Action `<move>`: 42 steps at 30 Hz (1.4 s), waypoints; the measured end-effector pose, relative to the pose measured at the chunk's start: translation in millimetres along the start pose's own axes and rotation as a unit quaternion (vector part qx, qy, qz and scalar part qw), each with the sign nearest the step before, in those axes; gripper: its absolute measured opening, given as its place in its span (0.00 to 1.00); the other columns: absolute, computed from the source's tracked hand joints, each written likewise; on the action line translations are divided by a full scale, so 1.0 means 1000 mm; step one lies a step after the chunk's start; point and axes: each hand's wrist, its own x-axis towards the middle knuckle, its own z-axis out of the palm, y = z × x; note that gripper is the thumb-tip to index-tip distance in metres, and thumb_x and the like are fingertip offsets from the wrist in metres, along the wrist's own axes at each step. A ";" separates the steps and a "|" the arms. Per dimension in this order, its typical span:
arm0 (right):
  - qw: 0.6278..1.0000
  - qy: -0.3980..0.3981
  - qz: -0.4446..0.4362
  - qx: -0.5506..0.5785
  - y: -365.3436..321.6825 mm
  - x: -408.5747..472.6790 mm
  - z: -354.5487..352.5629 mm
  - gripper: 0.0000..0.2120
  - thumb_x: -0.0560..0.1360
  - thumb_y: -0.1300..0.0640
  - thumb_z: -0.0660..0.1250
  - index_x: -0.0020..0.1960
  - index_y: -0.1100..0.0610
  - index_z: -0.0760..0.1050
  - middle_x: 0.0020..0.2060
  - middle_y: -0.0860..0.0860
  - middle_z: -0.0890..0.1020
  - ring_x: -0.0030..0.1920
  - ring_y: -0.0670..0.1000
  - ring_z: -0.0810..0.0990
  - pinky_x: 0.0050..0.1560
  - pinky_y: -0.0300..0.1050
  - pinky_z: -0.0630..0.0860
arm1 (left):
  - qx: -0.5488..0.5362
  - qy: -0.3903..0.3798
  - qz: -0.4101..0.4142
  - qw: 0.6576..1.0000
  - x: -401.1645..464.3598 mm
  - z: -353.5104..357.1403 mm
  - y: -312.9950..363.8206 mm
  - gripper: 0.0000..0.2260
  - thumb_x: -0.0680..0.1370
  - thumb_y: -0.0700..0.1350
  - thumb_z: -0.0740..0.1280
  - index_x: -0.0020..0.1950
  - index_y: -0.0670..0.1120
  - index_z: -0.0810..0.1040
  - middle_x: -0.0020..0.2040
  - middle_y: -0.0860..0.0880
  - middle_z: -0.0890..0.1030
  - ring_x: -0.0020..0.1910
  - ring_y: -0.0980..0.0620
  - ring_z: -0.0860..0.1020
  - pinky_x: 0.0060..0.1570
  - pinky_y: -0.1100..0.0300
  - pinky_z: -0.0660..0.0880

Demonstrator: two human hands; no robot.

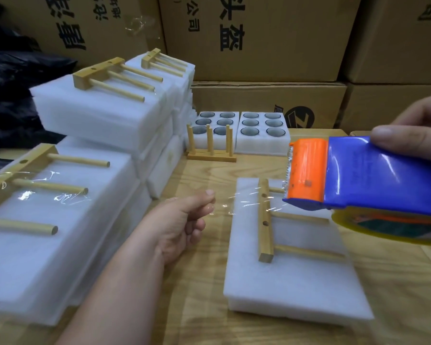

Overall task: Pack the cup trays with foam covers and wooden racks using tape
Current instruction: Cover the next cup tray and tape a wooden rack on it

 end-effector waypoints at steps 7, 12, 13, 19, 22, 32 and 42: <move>0.993 0.087 0.044 -0.069 0.022 0.044 -0.011 0.41 0.44 0.17 0.72 0.46 0.43 0.84 0.35 0.49 0.87 0.34 0.54 0.87 0.41 0.67 0.83 | 0.040 -0.018 -0.040 0.998 0.005 -0.001 -0.008 0.14 0.62 0.51 0.78 0.43 0.45 0.85 0.34 0.52 0.84 0.22 0.59 0.73 0.21 0.68 0.69; 0.992 0.084 0.027 -0.093 0.025 0.042 -0.011 0.34 0.57 0.21 0.73 0.51 0.45 0.84 0.37 0.50 0.87 0.33 0.55 0.87 0.34 0.67 0.82 | 0.080 -0.047 -0.033 0.995 0.006 0.000 -0.013 0.07 0.76 0.47 0.74 0.42 0.44 0.81 0.32 0.50 0.81 0.23 0.56 0.74 0.22 0.66 0.71; 0.992 0.078 0.017 -0.098 0.025 0.042 -0.011 0.34 0.57 0.21 0.73 0.51 0.45 0.84 0.37 0.50 0.87 0.33 0.55 0.87 0.33 0.68 0.82 | 0.093 -0.053 -0.027 0.994 0.006 0.001 -0.013 0.08 0.77 0.46 0.73 0.43 0.43 0.80 0.32 0.50 0.80 0.24 0.56 0.75 0.23 0.65 0.72; 0.991 0.098 0.023 -0.087 0.032 0.048 -0.013 0.35 0.56 0.20 0.73 0.51 0.43 0.84 0.37 0.49 0.87 0.34 0.55 0.87 0.34 0.65 0.83 | 0.255 -0.038 0.023 0.966 0.004 0.016 -0.022 0.06 0.82 0.45 0.66 0.50 0.43 0.77 0.32 0.48 0.80 0.26 0.54 0.77 0.27 0.62 0.75; 0.993 0.069 -0.010 -0.095 0.042 0.046 -0.024 0.29 0.56 0.22 0.74 0.44 0.43 0.84 0.35 0.48 0.87 0.35 0.52 0.87 0.32 0.46 0.83 | 0.341 -0.020 0.061 0.938 0.003 0.022 -0.028 0.05 0.79 0.49 0.66 0.52 0.49 0.76 0.31 0.50 0.83 0.26 0.55 0.79 0.27 0.63 0.74; 0.992 0.089 0.018 -0.085 0.030 0.041 -0.013 0.33 0.57 0.21 0.73 0.50 0.44 0.84 0.37 0.49 0.87 0.33 0.53 0.87 0.31 0.65 0.83 | 0.150 0.082 0.214 0.962 0.013 0.034 -0.033 0.07 0.80 0.53 0.63 0.46 0.62 0.80 0.32 0.61 0.79 0.31 0.56 0.76 0.34 0.58 0.71; 0.993 0.075 0.021 -0.091 0.013 0.033 -0.002 0.34 0.55 0.19 0.71 0.48 0.43 0.85 0.33 0.48 0.86 0.31 0.53 0.86 0.31 0.64 0.83 | 0.172 -0.189 0.190 0.948 -0.001 0.029 -0.027 0.33 0.68 0.54 0.72 0.70 0.66 0.65 0.66 0.66 0.75 0.65 0.67 0.73 0.61 0.64 0.74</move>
